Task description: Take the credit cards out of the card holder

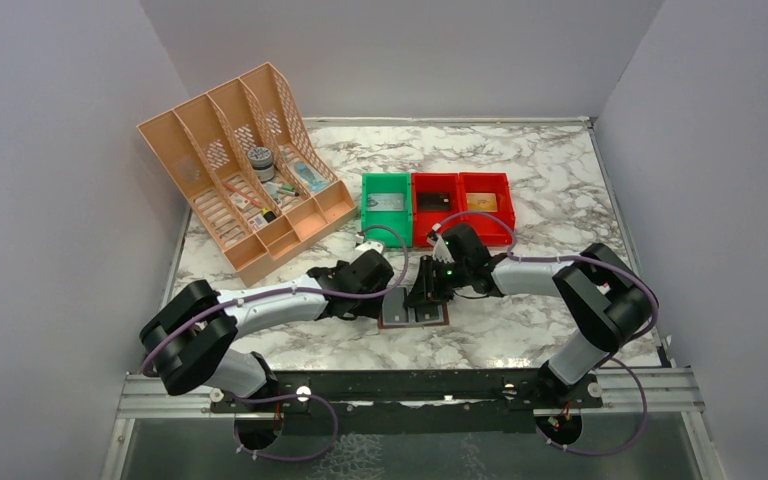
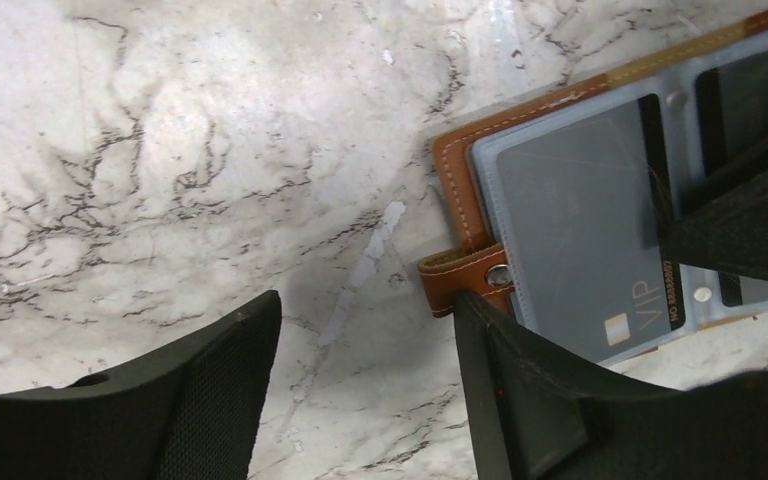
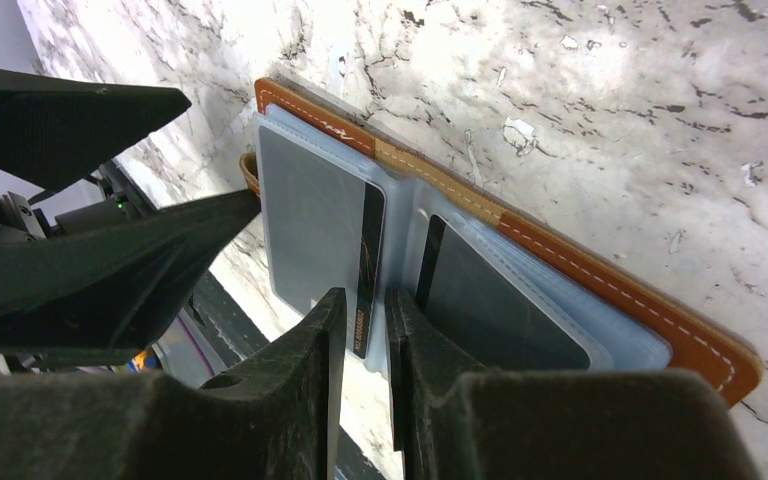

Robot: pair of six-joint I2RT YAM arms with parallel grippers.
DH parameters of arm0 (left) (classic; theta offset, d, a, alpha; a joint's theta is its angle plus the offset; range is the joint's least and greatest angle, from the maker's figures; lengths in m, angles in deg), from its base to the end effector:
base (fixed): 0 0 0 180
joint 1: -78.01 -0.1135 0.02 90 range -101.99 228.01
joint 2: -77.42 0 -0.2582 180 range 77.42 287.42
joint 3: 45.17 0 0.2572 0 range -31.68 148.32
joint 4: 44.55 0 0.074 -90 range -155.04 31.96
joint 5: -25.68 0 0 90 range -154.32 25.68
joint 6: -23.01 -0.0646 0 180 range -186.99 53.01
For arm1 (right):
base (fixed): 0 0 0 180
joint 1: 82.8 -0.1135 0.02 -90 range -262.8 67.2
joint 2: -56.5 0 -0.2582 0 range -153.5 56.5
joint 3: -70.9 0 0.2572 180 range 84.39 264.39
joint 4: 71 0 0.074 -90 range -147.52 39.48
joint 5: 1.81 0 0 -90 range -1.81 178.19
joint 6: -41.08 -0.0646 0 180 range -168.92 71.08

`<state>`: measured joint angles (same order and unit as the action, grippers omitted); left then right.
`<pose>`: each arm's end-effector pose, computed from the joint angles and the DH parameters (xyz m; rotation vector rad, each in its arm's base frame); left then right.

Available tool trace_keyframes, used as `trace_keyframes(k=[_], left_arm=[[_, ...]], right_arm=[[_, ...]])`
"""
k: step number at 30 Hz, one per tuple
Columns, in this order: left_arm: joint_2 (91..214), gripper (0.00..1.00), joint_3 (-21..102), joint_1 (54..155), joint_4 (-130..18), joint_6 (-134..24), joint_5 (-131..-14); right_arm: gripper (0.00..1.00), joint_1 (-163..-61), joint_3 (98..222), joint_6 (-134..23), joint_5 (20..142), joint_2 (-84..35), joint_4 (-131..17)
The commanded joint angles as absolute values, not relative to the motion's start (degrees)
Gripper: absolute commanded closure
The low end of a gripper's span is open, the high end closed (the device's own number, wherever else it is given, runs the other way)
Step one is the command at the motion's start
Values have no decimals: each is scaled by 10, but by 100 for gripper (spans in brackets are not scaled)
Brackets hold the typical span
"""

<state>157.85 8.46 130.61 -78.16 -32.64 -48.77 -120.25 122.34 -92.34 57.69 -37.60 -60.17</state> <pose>0.1801 -0.2071 0.1337 0.3169 2.5590 -0.2130 0.2220 0.2113 0.0925 -0.1041 2.7693 1.1632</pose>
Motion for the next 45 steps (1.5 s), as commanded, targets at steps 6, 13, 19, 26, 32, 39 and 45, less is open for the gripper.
trace_keyframes(k=[6, 13, 19, 26, 32, 39, 45], left_arm=[[1578, 43, 93, 1307, -855, -265, -379], [1537, 40, 86, 1307, -868, -216, -374], [1505, 32, 80, 1307, -781, -266, -444], [1568, 30, 96, 1307, -740, -331, -504], [1605, 34, 116, 1311, -784, -326, -451], [1615, 39, 123, 1311, -836, -299, -387], [1613, 41, 115, 1311, -867, -264, -364]], right_arm=[[78, -1207, 1229, -913, 607, -395, -600], [78, -1207, 1234, -913, 604, -390, -596], [78, -1206, 1242, -912, 602, -389, -594], [78, -1206, 1244, -915, 610, -392, -595], [78, -1207, 1245, -915, 613, -397, -595], [78, -1207, 1245, -913, 617, -402, -595], [78, -1206, 1247, -912, 617, -401, -590]])
